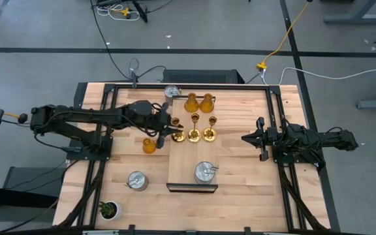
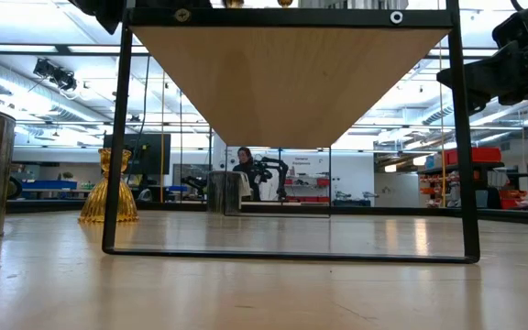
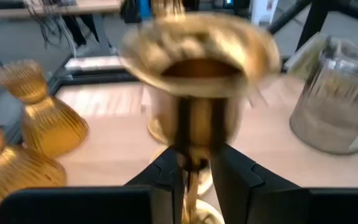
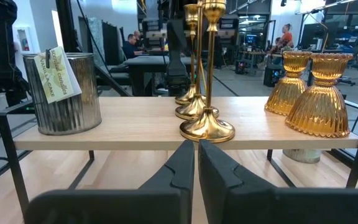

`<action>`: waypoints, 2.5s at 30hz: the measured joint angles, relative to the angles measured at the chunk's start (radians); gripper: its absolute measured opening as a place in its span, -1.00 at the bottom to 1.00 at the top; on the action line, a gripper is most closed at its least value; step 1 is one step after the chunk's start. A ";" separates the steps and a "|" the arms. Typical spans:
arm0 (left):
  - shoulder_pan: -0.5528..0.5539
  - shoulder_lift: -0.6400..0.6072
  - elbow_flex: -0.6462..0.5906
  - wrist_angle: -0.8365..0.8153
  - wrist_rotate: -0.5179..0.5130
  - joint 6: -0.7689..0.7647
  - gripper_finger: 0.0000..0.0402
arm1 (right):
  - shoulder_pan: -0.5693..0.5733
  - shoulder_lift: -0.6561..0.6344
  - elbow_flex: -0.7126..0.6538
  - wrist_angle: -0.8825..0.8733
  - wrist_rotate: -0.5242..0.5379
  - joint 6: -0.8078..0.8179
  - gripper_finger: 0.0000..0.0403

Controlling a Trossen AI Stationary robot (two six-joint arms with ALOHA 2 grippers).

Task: Pick & Place candle stick holders
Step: Move the candle holder to the middle of the shelf aligned with the other candle holder

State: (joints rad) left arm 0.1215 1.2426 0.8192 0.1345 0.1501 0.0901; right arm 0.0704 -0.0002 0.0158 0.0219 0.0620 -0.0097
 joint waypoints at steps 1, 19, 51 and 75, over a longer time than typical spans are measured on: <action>0.000 0.002 0.000 -0.003 -0.001 0.001 -0.59 | 0.000 0.000 0.000 0.000 0.000 0.000 -0.87; 0.000 -0.004 0.003 0.007 -0.002 0.000 -0.24 | 0.000 0.000 0.000 0.000 0.001 0.000 -0.87; 0.000 -0.043 0.006 -0.198 -0.053 0.034 0.05 | 0.000 0.000 0.000 0.000 0.004 0.000 -0.87; 0.000 -0.037 0.006 -0.322 -0.109 0.027 -0.43 | 0.000 0.000 0.000 0.000 0.000 0.000 -0.87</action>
State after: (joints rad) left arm 0.1211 1.2056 0.8249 -0.1871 0.0414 0.1173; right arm 0.0701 -0.0002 0.0158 0.0219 0.0616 -0.0097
